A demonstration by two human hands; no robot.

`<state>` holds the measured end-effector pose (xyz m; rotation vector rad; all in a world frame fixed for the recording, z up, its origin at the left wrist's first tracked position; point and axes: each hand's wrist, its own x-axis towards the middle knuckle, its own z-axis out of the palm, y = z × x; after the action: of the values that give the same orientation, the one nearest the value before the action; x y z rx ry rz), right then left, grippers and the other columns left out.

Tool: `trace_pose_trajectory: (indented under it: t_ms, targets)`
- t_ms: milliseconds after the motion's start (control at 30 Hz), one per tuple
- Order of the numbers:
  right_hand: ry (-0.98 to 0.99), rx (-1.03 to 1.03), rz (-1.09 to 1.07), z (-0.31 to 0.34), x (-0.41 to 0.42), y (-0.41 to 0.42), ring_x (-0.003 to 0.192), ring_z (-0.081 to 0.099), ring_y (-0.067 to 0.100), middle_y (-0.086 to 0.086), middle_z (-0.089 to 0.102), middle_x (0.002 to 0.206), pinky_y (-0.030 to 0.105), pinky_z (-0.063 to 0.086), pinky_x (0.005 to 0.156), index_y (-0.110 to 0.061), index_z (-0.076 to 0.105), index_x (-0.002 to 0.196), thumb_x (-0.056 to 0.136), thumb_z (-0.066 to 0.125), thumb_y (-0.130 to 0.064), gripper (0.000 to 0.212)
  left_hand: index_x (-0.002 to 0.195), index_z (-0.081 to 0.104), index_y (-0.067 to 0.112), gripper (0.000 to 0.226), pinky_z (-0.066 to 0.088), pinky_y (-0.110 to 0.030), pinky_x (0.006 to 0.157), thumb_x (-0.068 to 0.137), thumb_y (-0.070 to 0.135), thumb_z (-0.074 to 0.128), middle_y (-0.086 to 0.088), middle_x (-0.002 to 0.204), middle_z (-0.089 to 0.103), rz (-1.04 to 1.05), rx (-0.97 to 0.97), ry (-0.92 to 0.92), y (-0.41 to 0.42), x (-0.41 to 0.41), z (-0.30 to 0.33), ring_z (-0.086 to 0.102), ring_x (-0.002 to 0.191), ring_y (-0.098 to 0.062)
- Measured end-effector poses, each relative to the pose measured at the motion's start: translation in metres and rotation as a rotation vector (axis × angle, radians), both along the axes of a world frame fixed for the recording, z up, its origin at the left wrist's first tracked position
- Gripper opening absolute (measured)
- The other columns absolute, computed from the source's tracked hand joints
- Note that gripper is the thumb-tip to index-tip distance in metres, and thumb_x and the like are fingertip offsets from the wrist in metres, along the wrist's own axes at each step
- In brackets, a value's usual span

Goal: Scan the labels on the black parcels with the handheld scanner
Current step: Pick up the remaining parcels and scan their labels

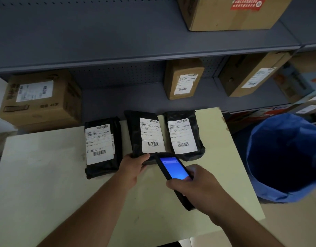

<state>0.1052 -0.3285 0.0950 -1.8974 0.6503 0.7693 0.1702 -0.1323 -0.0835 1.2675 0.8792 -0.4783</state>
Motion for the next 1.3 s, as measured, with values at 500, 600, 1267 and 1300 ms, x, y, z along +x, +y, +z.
trace_pose_trajectory:
  t_ms: [500, 600, 1267, 1300]
  targets:
    - [0.042, -0.041, -0.051, -0.010, -0.009, -0.034, 0.051, 0.051, 0.010, -0.004, 0.061, 0.075, 0.020, 0.045, 0.047, -0.014, 0.066, 0.098, 0.074, 0.084, -0.038, 0.039, 0.126, 0.068, 0.026, 0.048, 0.057, -0.045, 0.100, 0.080, 0.025, 0.079, 0.002, 0.115, 0.077, -0.205, 0.286, -0.027, -0.031, 0.014, -0.022, 0.072, 0.106, -0.023]
    - [0.041, -0.043, -0.064, -0.010, -0.010, -0.037, 0.051, 0.051, 0.009, -0.005, 0.061, 0.073, 0.018, 0.045, 0.045, -0.015, 0.066, 0.098, 0.076, 0.084, -0.036, 0.036, 0.131, 0.068, 0.024, 0.044, 0.055, -0.040, 0.100, 0.088, 0.022, 0.074, 0.001, 0.120, 0.076, -0.255, 0.331, -0.037, -0.037, 0.013, -0.022, 0.070, 0.108, -0.023]
    - [0.023, -0.138, 0.072, -0.005, -0.018, 0.017, 0.057, 0.056, 0.013, -0.005, 0.062, 0.075, 0.028, 0.048, 0.056, -0.021, 0.061, 0.102, 0.071, 0.081, -0.042, 0.042, 0.150, 0.047, 0.020, 0.060, 0.047, -0.037, 0.108, 0.094, 0.028, 0.065, -0.010, 0.147, 0.046, -0.502, 0.707, -0.235, 0.008, -0.003, 0.017, 0.059, 0.127, -0.030]
    - [0.019, -0.139, 0.086, -0.005, -0.018, 0.022, 0.058, 0.057, 0.013, -0.005, 0.062, 0.075, 0.028, 0.048, 0.057, -0.020, 0.061, 0.102, 0.072, 0.081, -0.042, 0.042, 0.150, 0.048, 0.018, 0.058, 0.044, -0.034, 0.108, 0.095, 0.025, 0.065, -0.010, 0.146, 0.048, -0.496, 0.722, -0.254, 0.015, -0.004, 0.021, 0.057, 0.129, -0.029]
